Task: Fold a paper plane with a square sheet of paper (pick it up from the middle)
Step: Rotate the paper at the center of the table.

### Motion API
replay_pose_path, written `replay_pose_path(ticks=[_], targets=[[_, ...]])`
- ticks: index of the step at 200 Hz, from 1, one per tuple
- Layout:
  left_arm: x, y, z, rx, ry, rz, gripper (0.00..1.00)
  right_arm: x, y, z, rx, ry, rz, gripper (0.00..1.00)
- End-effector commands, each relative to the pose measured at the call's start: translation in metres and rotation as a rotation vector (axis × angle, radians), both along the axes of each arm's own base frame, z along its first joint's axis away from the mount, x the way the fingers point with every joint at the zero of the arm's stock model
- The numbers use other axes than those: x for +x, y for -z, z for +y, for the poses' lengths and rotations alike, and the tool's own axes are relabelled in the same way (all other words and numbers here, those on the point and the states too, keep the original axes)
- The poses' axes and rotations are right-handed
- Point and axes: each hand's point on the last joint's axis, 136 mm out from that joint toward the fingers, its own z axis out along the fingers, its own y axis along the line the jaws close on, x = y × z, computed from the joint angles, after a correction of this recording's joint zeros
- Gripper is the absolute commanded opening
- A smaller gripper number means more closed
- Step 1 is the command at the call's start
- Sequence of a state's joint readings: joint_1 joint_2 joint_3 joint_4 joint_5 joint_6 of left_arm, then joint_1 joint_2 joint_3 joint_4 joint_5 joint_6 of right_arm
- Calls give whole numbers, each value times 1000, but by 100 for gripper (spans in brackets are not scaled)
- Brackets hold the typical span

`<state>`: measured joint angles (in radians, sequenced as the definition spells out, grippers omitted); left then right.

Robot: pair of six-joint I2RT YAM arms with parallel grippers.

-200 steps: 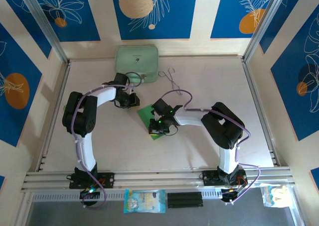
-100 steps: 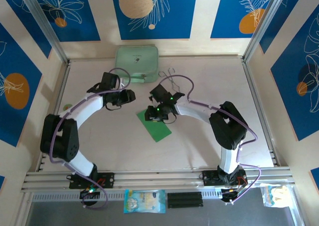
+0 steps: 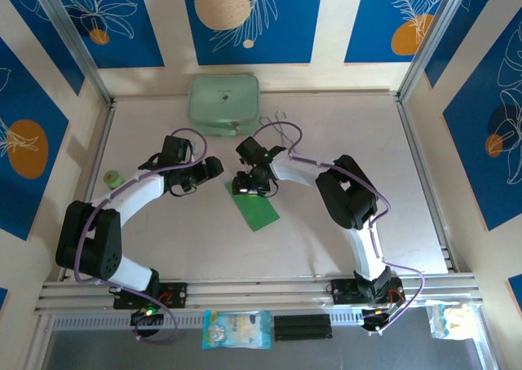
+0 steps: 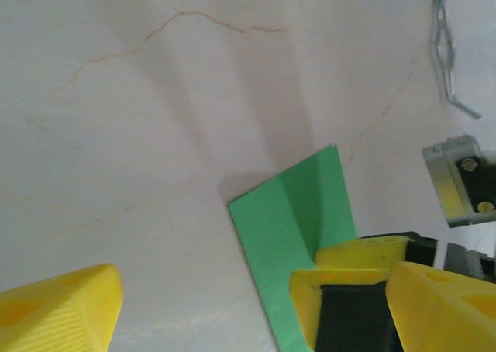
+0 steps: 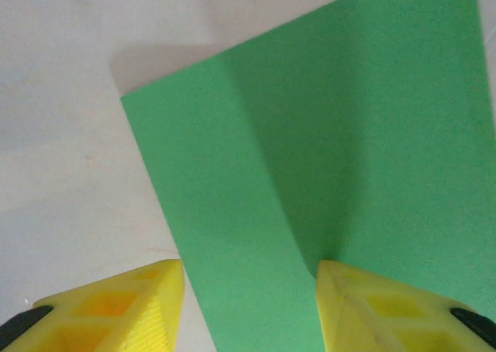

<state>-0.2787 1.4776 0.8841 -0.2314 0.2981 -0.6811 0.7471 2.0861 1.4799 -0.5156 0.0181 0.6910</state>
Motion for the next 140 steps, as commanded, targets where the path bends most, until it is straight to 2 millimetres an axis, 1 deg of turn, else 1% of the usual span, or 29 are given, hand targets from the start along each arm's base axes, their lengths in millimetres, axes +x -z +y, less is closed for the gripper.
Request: replay_pose_path(ticks=[1, 13, 21, 36, 50, 64, 79, 95, 104, 128, 140], targets=[[3, -12, -10, -63, 32, -50, 91, 7, 21, -26, -100, 157, 56, 49], [2, -11, -15, -83, 46, -46, 92, 11, 27, -41, -137, 247, 82, 49], [2, -11, -20, -101, 57, -43, 92, 13, 28, -47, -144, 288, 92, 50], [0, -8, -31, -130, 82, -30, 92, 18, 21, -44, -114, 299, 89, 49], [0, -6, -42, -154, 106, -20, 92, 22, 4, -33, -47, 259, 65, 49], [-2, -3, -54, -173, 130, -5, 91, 24, -21, -27, 29, 232, 36, 49], [-4, -1, -69, -189, 165, 6, 91, 22, -46, -33, 96, 241, 10, 52], [-7, 3, -86, -201, 198, 21, 90, 17, -59, -50, 154, 276, 5, 55], [-8, 6, -95, -208, 214, 32, 90, 10, -60, -61, 177, 292, 19, 57], [-9, 12, -118, -235, 250, 46, 87, -14, -49, -88, 203, 309, 84, 58], [-7, 15, -126, -242, 265, 53, 85, -28, -44, -98, 210, 307, 111, 58]])
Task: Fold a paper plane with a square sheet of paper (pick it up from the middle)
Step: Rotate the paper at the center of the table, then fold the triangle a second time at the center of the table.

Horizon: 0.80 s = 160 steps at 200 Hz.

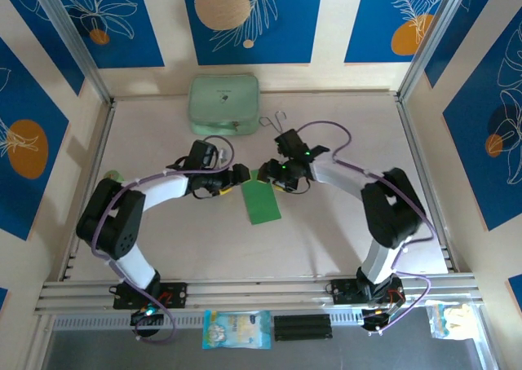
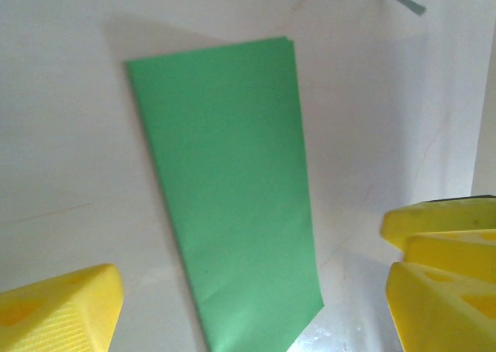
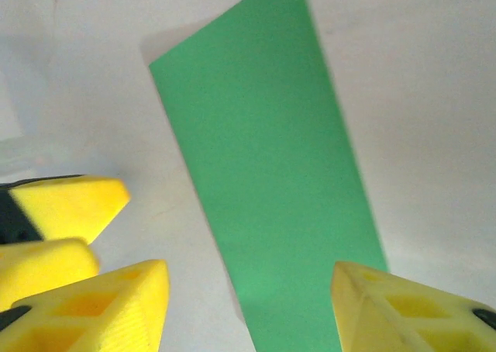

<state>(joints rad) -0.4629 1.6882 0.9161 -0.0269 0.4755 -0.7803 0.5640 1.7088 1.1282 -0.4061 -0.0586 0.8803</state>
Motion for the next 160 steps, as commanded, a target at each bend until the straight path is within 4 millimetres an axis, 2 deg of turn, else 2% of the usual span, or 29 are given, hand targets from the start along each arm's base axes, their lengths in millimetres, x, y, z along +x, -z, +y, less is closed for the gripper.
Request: replay_pose_path(ticks=[1, 32, 66, 114, 160], targets=[[10, -11, -26, -69, 37, -23, 85, -27, 12, -12, 57, -14, 82, 58], [18, 1, -33, -51, 27, -3, 79, -61, 27, -30, 66, -30, 155, 56], [22, 12, -32, -36, 11, 13, 73, -81, 35, -28, 105, -67, 210, 49], [19, 27, -29, -13, -2, 51, 68, -84, 46, -25, 103, -88, 229, 41], [14, 35, -25, 7, -2, 66, 67, -83, 53, -22, 98, -100, 242, 39]])
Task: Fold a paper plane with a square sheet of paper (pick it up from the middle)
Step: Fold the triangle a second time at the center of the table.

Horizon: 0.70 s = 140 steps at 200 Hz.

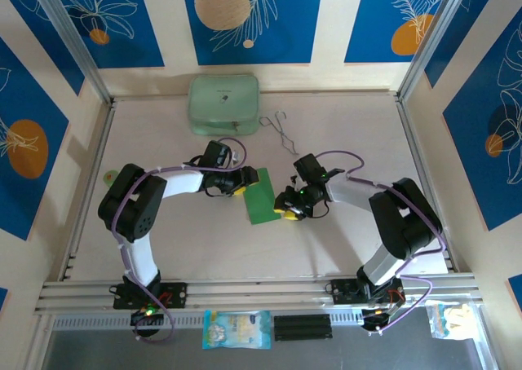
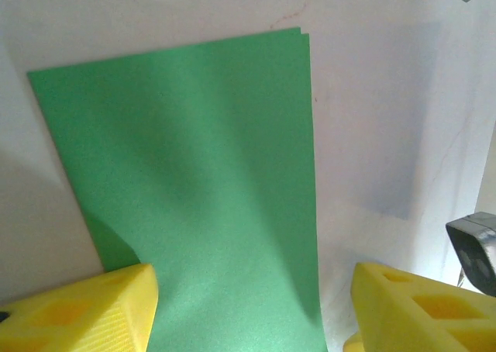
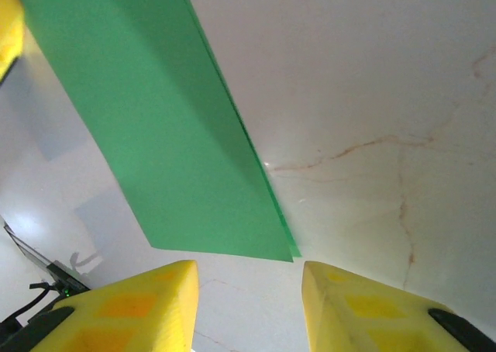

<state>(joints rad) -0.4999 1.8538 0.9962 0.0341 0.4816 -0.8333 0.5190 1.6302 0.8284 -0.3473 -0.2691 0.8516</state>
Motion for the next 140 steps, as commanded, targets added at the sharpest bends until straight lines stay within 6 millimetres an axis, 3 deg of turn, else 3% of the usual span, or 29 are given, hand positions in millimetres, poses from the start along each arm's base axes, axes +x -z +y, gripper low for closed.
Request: replay_pose_path(ticks=[1, 91, 140], targets=[[1, 5, 0, 14, -6, 6, 67, -4, 3, 7, 23, -35, 18, 40], [0, 8, 1, 17, -5, 16, 66, -1, 8, 17, 51, -58, 23, 33], [-1, 8, 1, 16, -2, 16, 66, 3, -5, 28, 135, -72, -14, 30]])
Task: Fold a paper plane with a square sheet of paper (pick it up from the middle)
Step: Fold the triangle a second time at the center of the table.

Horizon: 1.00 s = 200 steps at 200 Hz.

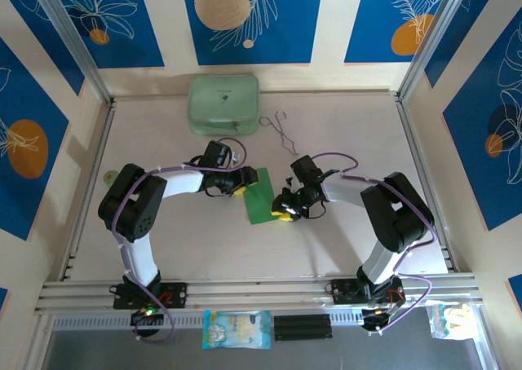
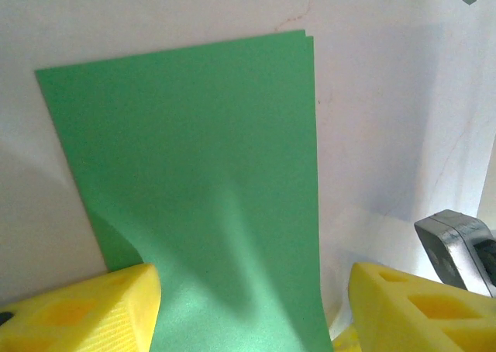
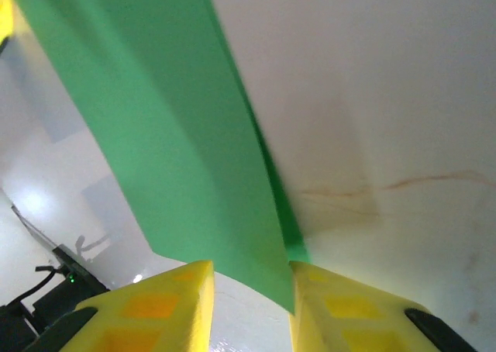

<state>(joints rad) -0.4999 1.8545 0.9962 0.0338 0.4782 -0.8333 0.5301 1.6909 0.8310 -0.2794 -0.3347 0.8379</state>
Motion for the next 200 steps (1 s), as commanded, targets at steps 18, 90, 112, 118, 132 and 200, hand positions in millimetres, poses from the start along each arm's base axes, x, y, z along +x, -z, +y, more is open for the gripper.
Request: replay_pose_path(ticks=[18, 90, 112, 118, 132, 200], targets=[[-2, 7, 0, 13, 1, 17, 66, 6, -13, 11, 74, -11, -38, 28], [-1, 4, 0, 9, 2, 9, 66, 9, -11, 1, 21, 33, -28, 21], [-1, 2, -1, 8, 7, 4, 66, 7, -9, -2, 4, 46, -7, 20], [-1, 1, -1, 7, 8, 2, 66, 6, -8, -3, 1, 51, 0, 20], [0, 1, -2, 5, 9, 2, 66, 5, -7, -5, -4, 59, 12, 21], [-1, 3, -1, 1, 9, 6, 65, 7, -6, -8, 7, 106, 24, 20]])
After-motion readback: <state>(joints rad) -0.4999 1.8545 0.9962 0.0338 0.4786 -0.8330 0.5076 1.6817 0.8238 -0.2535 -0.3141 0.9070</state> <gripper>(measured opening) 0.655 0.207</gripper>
